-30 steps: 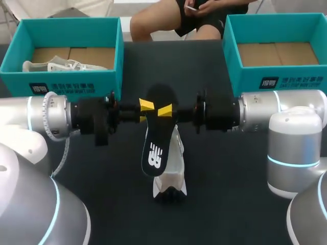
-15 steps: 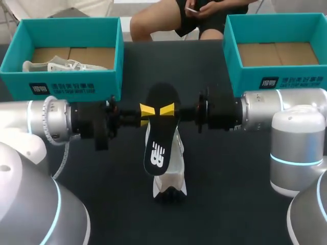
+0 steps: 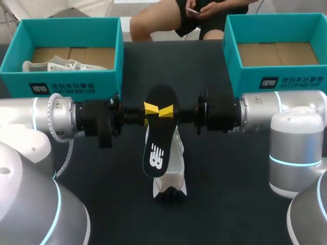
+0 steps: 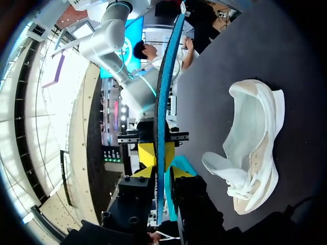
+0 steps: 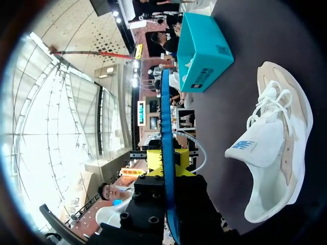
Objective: Take the shoe out of the shoebox, open the shoe tongue, remove and reinsert the insole, then place the shoe into the shoebox
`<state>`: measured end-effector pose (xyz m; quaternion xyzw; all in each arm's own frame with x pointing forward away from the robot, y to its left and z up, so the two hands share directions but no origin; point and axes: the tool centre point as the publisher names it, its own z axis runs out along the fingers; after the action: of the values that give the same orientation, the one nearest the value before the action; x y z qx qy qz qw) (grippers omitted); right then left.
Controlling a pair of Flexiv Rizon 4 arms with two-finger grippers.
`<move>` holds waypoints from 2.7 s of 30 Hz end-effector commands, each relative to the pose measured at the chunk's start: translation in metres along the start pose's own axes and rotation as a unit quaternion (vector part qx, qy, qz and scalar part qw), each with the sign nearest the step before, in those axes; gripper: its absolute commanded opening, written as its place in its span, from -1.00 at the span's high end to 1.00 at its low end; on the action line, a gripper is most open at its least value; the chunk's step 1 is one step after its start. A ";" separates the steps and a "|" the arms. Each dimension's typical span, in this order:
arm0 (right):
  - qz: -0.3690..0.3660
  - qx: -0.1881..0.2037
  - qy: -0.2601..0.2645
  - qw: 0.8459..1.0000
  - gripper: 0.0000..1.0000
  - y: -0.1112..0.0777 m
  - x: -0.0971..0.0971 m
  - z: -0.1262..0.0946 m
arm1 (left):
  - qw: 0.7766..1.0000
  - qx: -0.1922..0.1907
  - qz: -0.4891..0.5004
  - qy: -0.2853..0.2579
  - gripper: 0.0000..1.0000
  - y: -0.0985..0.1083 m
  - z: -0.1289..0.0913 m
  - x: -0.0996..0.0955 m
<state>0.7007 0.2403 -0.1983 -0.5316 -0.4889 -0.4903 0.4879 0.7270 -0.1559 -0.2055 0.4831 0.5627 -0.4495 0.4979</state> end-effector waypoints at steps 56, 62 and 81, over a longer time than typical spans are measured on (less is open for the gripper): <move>-0.289 0.006 -0.095 0.953 -1.00 -0.031 0.003 -0.056 | 0.988 0.044 -0.145 0.015 1.00 -0.025 -0.021 -0.006; -0.289 0.006 -0.095 0.953 -1.00 -0.031 0.003 -0.056 | 0.988 0.044 -0.145 0.015 1.00 -0.025 -0.021 -0.006; -0.569 0.091 -0.271 0.771 -1.00 -0.023 -0.003 -0.062 | 0.988 0.044 -0.145 0.015 1.00 -0.025 -0.021 -0.006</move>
<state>0.6769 0.1744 -0.2029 -0.2690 -0.7944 -0.5333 0.1107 0.7005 -0.1384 -0.1974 0.4241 0.6135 -0.5351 0.3967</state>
